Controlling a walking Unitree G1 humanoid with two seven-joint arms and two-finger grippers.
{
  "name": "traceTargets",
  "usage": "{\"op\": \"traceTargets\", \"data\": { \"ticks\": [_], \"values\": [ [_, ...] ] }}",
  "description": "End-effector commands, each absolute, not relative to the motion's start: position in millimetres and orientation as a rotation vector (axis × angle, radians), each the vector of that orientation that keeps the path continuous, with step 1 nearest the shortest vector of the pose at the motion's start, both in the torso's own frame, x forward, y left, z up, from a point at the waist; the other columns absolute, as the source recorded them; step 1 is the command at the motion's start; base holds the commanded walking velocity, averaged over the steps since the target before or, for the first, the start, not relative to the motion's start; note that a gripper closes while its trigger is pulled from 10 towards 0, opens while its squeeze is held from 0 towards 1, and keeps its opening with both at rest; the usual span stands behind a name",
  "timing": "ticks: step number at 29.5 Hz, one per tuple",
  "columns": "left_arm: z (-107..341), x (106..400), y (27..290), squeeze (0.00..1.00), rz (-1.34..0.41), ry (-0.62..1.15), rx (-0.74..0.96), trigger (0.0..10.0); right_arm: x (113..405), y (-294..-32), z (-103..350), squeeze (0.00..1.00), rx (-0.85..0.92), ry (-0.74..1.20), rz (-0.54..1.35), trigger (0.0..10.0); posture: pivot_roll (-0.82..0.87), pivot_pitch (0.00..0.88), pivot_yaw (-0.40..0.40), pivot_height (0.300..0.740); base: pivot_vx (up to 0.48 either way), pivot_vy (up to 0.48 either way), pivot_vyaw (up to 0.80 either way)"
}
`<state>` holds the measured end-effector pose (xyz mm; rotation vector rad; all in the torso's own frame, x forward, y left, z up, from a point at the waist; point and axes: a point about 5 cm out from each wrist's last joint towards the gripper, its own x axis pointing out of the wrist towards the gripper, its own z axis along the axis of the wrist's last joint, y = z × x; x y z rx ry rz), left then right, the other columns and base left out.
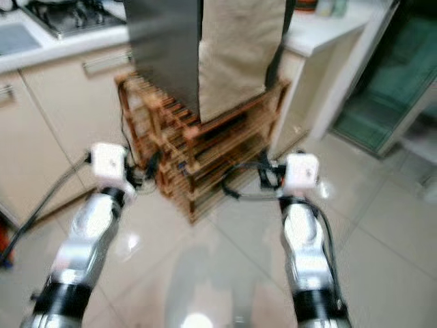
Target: Restocking fridge
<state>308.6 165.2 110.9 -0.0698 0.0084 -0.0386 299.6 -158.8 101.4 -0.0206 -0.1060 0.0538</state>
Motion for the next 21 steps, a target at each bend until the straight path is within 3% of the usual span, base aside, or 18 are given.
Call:
{"op": "traceTargets", "data": {
  "ticks": [1,4,7,21],
  "values": [
    [110,311,166,0.00,-0.011,0.025,-0.113,10.0,302,-164,106,0.00,-0.036,-0.121,0.045,10.0,-0.10,0.000,-0.021,0.740,0.428,0.000,0.00],
    [109,312,171,0.00,0.025,0.045,-0.144,10.0,302,-165,105,0.00,-0.006,-0.115,0.030,10.0,-0.10,0.000,-0.017,0.740,0.412,0.167,0.00],
    [118,313,163,0.00,-0.033,-0.004,-0.042,10.0,303,-170,101,0.00,0.036,-0.092,-0.010,10.0,-0.10,0.000,-0.011,0.740,0.411,0.249,0.00],
    [129,317,158,0.00,-0.073,-0.037,-0.002,10.0,302,-163,100,0.00,-0.012,-0.107,0.013,10.0,-0.11,0.000,0.009,0.740,0.408,0.251,0.00]
  ]
}}
